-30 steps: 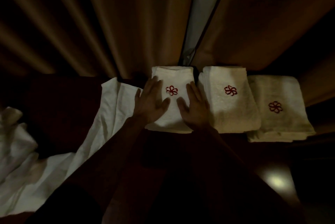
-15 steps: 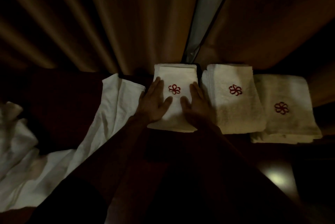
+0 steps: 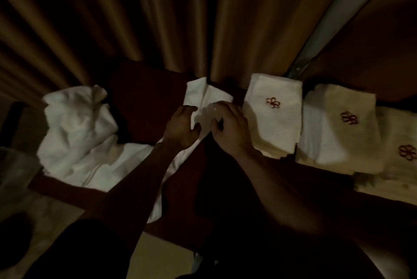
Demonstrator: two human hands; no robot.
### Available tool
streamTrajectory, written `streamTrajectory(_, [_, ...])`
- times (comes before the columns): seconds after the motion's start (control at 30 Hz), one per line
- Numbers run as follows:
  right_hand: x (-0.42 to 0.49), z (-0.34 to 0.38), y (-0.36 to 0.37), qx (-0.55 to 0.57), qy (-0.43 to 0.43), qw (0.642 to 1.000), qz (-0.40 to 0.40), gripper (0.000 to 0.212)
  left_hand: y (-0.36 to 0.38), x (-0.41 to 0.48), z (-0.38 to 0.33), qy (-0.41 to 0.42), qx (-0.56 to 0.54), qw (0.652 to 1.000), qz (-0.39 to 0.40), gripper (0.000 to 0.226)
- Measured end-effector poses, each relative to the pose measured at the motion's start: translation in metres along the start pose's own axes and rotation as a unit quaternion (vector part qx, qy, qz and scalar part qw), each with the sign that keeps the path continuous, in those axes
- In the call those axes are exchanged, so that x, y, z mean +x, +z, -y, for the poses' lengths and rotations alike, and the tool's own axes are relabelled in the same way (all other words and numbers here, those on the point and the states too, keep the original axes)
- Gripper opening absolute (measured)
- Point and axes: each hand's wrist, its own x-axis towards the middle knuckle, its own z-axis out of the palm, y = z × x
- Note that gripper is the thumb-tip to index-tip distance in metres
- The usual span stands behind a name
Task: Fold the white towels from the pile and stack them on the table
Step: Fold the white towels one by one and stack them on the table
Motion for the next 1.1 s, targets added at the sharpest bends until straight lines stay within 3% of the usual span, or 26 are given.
streamTrajectory(0.2, [-0.047,0.052,0.052,0.052,0.006,0.987,0.15,0.023,-0.023,-0.072,0.065,-0.094,0.044,0.995,0.006,0.036])
streamTrajectory(0.3, [-0.073,0.061,0.077,0.037,0.034,0.977,0.206,0.024,-0.025,-0.109,0.083,-0.137,0.053,0.989,0.001,0.04])
streamTrajectory(0.53, [-0.119,0.082,0.11,0.028,0.034,0.972,0.23,0.038,-0.024,-0.165,0.112,-0.142,0.149,0.978,0.038,0.081])
streamTrajectory(0.67, [-0.135,0.09,0.116,0.01,0.041,0.964,0.264,0.039,-0.021,-0.177,0.114,-0.132,0.207,0.965,0.092,0.067])
streamTrajectory(0.77, [-0.143,0.09,0.11,0.013,0.045,0.966,0.256,0.038,-0.018,-0.175,0.104,-0.136,0.171,0.973,0.067,0.042])
streamTrajectory(0.97, [-0.149,0.074,0.078,0.052,0.122,0.967,0.217,0.037,-0.023,-0.164,0.068,-0.173,0.031,0.979,0.107,0.029])
streamTrajectory(1.1, [-0.155,0.058,0.054,0.15,0.225,0.947,0.177,0.061,-0.014,-0.157,0.023,-0.206,-0.105,0.962,0.143,0.022])
